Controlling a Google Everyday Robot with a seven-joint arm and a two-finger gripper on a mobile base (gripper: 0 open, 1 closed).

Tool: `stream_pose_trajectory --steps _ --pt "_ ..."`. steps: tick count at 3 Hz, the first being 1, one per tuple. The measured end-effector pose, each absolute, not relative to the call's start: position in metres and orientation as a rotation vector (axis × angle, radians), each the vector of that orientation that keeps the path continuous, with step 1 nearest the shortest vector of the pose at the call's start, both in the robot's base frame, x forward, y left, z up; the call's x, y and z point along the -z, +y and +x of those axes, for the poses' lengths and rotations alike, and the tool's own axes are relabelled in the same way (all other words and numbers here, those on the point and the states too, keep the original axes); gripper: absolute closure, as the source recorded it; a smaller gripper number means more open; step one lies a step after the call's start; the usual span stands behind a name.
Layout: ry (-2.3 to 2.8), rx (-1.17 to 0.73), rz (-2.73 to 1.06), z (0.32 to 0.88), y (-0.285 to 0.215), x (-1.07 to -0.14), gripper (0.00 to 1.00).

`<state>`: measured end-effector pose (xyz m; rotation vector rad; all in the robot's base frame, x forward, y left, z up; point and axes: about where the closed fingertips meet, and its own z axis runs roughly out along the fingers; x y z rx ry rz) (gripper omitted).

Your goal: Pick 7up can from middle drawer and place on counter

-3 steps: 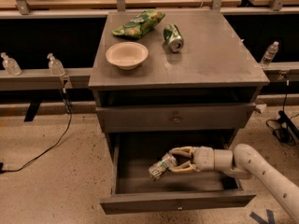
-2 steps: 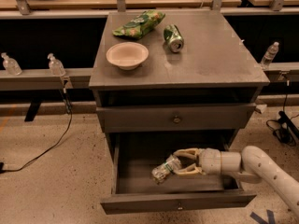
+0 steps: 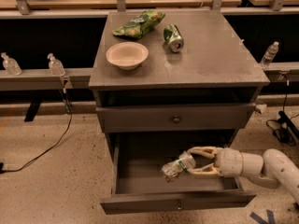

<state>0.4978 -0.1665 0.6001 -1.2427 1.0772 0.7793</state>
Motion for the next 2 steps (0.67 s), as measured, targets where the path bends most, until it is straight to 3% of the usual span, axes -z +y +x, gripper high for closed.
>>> stream_pose_trajectory --steps 2 --pt "0.976 -0.738 -1.123 0.498 -0.212 -0.693 1.0"
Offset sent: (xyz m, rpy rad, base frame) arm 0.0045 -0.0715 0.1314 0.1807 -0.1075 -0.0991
